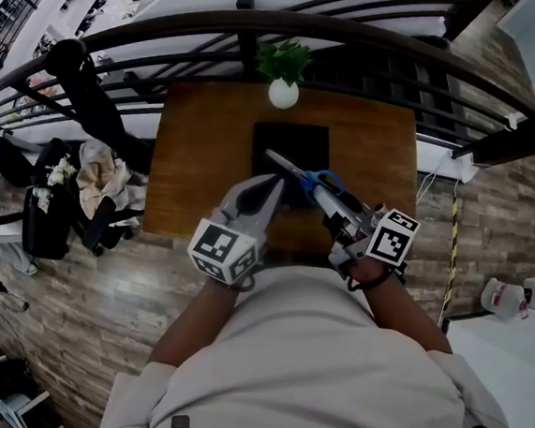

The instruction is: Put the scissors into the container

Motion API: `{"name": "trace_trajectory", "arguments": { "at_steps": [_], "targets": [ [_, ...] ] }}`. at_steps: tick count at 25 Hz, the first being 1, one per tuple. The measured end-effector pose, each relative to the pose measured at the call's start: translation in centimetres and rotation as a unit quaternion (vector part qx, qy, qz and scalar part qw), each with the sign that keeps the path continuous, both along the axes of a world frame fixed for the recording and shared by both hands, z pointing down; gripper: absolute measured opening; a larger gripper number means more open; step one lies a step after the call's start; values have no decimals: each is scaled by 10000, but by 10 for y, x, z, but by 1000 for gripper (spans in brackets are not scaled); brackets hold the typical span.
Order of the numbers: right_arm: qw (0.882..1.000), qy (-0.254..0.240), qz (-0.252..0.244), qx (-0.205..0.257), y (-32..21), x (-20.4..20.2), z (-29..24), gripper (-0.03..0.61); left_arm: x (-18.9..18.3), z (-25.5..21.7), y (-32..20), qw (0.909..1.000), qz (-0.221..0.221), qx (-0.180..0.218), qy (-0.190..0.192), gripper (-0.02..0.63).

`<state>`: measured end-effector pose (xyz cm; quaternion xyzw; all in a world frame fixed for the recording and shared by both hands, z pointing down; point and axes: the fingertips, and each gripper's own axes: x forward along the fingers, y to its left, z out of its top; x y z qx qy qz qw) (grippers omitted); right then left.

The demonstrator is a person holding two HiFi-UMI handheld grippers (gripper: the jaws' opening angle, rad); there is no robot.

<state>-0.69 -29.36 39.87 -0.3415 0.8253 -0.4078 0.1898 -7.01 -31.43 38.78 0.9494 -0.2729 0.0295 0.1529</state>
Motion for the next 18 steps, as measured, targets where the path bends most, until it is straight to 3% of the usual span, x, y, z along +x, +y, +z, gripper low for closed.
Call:
{"name": "trace_trajectory", "arguments": {
  "at_steps": [18],
  "targets": [
    [9953, 168, -577, -756, -62, 16, 83, 57, 0, 80, -56, 9958, -401, -779, -261, 2]
  ]
}}
